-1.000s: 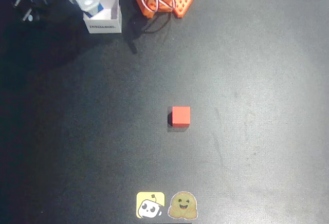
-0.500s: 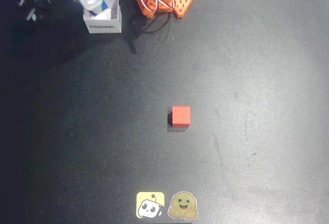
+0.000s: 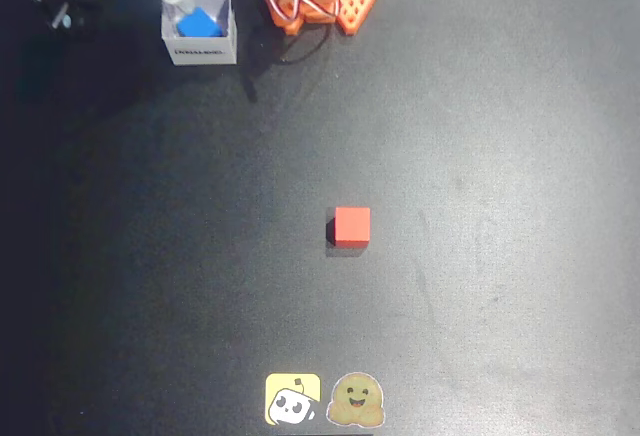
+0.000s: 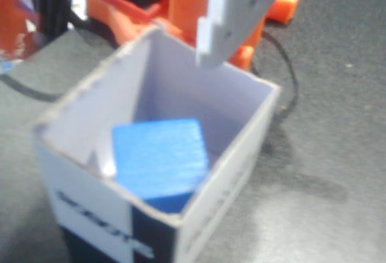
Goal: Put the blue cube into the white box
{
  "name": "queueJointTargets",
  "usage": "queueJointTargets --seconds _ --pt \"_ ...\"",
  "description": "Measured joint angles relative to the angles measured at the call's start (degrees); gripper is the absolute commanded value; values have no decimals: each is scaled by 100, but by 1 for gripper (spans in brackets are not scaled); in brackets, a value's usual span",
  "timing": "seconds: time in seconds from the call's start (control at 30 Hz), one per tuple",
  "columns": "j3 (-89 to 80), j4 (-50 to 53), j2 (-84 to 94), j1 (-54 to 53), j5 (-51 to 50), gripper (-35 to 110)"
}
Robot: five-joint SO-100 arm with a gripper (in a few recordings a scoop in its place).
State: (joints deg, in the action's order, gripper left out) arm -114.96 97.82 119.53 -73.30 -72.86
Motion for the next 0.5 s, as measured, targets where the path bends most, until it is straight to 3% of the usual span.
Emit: queueJointTargets --seconds 0.23,0.5 --pt "378 -378 -18 747 501 0" --pt "773 -1081 -26 2962 729 0"
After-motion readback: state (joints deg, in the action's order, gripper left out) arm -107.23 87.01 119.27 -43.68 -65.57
